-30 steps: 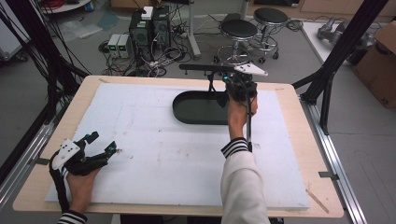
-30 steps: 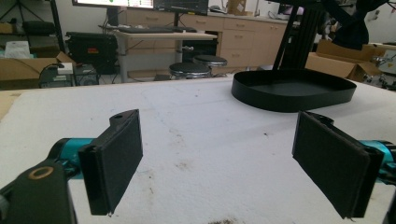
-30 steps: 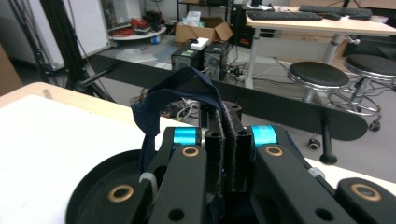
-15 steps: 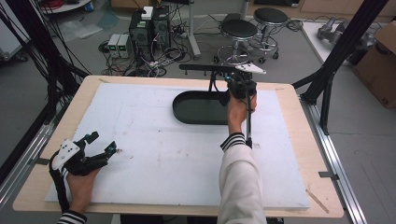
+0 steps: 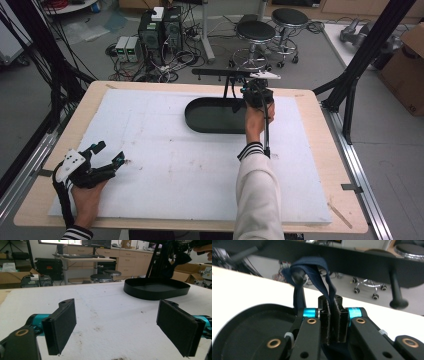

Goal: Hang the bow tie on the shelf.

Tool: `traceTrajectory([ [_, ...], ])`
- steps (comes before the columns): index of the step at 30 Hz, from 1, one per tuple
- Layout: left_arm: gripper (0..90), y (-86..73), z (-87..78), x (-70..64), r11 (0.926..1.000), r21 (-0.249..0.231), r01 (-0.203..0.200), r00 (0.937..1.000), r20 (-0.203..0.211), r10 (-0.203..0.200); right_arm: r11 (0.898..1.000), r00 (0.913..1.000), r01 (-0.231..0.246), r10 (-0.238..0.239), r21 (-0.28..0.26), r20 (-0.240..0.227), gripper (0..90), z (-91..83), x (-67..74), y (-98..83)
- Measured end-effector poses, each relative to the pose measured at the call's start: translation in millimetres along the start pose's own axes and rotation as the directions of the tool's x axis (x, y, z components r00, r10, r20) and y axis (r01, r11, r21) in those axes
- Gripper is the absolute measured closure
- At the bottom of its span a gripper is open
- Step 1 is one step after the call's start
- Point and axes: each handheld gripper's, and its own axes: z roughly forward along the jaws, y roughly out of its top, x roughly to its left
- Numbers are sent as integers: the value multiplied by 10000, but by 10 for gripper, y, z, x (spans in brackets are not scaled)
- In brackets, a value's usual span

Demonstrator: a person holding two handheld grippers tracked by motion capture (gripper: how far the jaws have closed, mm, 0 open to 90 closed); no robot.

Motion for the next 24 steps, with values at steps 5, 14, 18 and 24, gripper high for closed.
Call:
traceTrajectory([
  [5,164,0,0,1,10000,11,2,10000,-16,-2,9996,9999,94,-93,271,-61,711,-11,-35,-26],
  [14,164,3,8,-3,10000,74,-48,10000,-26,48,9967,9826,-796,816,185,-1670,287,-167,-122,-90],
  [18,164,2,7,-4,10000,45,-44,10000,-17,44,9935,9649,-906,1047,693,-2407,203,-319,-160,-178],
  [24,162,0,0,-20,9997,24,-261,9997,-5,261,9952,9415,-963,971,187,-3227,173,-778,-213,-385],
])
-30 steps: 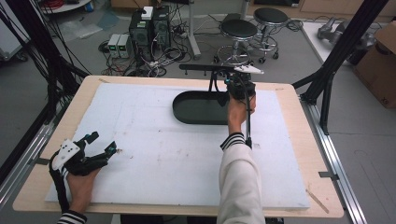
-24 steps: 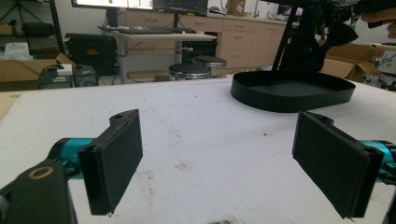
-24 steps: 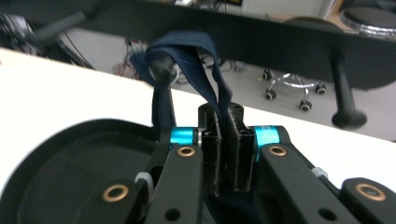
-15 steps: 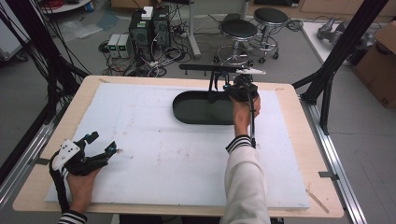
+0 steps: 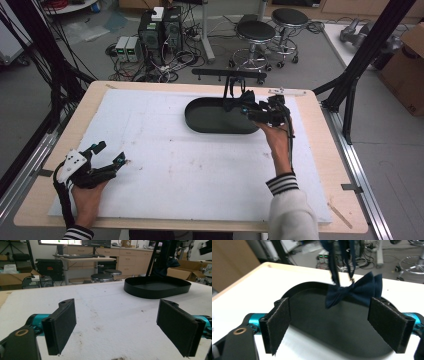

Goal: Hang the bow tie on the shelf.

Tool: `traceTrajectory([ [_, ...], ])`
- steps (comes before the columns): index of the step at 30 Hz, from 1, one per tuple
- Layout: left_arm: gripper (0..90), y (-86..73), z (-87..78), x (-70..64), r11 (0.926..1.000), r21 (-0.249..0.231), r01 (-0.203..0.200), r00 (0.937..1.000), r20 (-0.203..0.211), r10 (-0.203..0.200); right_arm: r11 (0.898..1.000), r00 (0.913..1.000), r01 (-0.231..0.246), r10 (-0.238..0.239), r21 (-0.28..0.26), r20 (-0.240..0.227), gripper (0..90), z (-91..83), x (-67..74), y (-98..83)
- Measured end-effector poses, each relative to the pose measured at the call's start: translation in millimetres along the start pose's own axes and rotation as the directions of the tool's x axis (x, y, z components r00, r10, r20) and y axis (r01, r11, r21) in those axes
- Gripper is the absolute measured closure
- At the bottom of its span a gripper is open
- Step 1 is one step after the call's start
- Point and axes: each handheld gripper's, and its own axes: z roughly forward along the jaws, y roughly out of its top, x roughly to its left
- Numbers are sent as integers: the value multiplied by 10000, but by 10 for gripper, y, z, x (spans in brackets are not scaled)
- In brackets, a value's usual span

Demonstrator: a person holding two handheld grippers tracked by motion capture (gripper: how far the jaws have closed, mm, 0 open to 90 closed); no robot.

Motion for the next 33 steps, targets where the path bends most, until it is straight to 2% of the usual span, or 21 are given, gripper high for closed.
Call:
traceTrajectory([
  [5,162,0,-1,-6,10000,-28,-17,10000,14,18,9975,9982,574,-582,-415,-170,159,-382,88,-234],
  [9,162,-1,-2,-13,9999,-29,-104,9999,27,104,9929,9948,973,-991,-686,-231,141,-601,100,-462],
  [13,162,-1,0,-20,9998,-31,-172,9999,9,172,9833,9890,1463,-1480,-1084,-80,137,-743,134,-730],
  [19,162,-1,0,-19,9999,-17,-159,9999,-13,159,9609,9759,2182,-2140,-1703,430,137,-837,165,-1165],
  [23,162,-1,0,-21,9998,-21,-178,9998,7,178,9448,9717,2304,-2106,-2331,1068,132,-852,147,-1399],
  [25,162,-1,0,-20,9998,-16,-200,9998,2,200,9370,9715,2225,-1899,-2692,1419,122,-849,137,-1488],
  [26,162,-1,-1,-21,9998,-24,-192,9998,13,192,9346,9735,2105,-1736,-2868,1488,122,-848,136,-1530],
  [28,162,0,-3,-21,9997,1,-225,9997,12,225,9250,9720,2092,-1613,-3172,1706,122,-839,127,-1606],
  [31,161,-1,-3,-25,9997,-31,-251,9997,-9,251,9248,9724,1958,-1401,-3263,1866,121,-811,107,-1708],
  [32,161,-1,-2,-26,9996,-40,-271,9996,-3,271,9227,9728,1920,-1341,-3343,1887,121,-815,103,-1720],
  [33,161,-1,-2,-26,9996,-40,-271,9996,-3,271,9156,9709,1944,-1286,-3518,2018,121,-825,105,-1727],
])
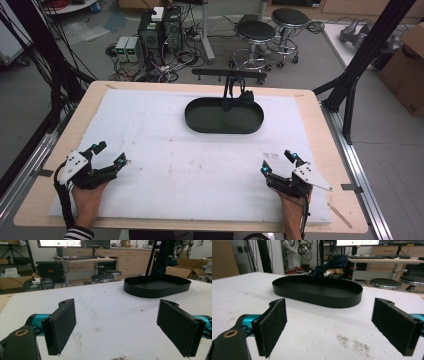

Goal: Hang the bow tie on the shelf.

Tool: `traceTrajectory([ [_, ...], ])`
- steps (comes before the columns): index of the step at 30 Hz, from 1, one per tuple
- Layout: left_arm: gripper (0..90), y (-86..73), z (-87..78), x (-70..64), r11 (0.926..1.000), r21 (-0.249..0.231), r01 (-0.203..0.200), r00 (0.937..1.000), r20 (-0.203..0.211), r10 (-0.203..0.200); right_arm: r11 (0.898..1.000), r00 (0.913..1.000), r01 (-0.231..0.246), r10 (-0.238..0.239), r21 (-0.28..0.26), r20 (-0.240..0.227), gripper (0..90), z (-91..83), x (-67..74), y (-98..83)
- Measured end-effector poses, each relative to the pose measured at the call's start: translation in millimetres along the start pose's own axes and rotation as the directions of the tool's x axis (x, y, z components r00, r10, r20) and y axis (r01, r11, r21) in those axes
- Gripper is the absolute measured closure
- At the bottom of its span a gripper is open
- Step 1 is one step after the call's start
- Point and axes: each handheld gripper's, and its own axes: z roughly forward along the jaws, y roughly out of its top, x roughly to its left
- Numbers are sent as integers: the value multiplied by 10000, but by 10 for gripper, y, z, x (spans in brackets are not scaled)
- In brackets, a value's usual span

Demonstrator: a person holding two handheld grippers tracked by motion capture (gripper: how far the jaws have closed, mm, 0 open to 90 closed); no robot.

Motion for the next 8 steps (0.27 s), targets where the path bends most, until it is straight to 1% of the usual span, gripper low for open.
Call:
traceTrajectory([
  [3,161,-1,-2,0,10000,-6,-5,10000,11,5,9999,9999,-114,114,-28,-69,116,-5,-16,-5],
  [5,160,-3,-5,-3,10000,-36,3,10000,29,-3,9999,9999,-101,101,-23,-39,116,-3,-6,-7],
  [6,160,-3,-5,-3,10000,-36,3,10000,29,-3,10000,10000,13,-13,-17,41,116,0,-1,-6],
  [8,159,-3,-8,0,10000,-61,13,10000,28,-13,10000,9999,-35,34,22,98,116,-3,15,-8],
])
